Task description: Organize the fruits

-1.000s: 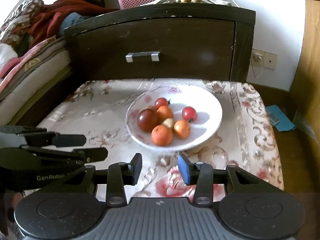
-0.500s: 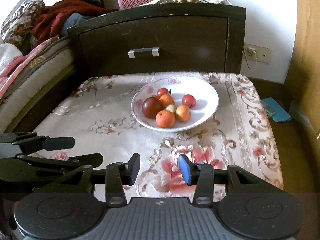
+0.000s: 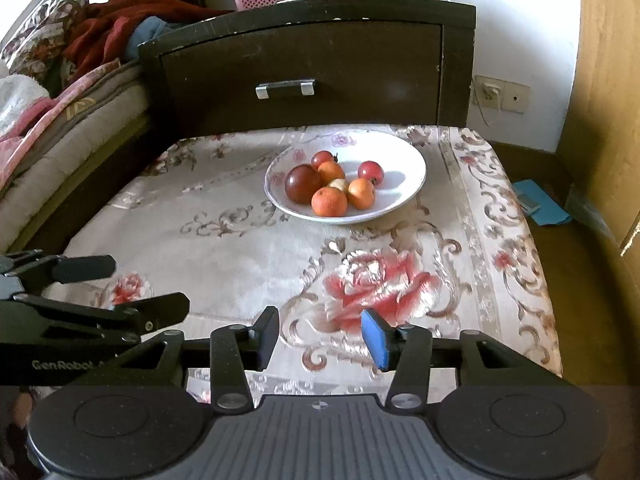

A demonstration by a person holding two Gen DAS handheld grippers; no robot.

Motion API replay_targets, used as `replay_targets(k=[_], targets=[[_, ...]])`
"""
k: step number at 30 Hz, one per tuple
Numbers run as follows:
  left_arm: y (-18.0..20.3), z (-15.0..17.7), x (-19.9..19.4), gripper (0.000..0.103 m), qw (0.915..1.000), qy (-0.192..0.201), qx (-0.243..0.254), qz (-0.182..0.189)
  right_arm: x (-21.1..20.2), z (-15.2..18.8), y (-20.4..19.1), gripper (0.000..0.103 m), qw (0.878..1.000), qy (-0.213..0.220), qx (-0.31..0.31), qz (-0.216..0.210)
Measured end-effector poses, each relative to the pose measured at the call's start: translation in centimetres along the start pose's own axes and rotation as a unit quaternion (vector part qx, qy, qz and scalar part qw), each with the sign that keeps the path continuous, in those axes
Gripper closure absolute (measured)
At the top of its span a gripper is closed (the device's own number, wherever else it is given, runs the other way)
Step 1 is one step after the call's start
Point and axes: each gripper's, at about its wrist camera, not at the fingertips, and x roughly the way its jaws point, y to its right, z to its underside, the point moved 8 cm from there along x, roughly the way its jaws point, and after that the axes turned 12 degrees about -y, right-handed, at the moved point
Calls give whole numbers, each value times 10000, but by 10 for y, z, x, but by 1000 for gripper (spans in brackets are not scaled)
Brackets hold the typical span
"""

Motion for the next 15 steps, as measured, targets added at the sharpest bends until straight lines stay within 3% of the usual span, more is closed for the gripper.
replay_targets(k=[6, 15], targets=[[-2, 5, -2, 0, 9998, -17, -4, -175, -8, 5, -3, 56, 10000, 38, 49, -9], [-3, 9, -4, 0, 9996, -16, -62, -258, -12, 18, -8, 56, 10000, -30, 63, -15]])
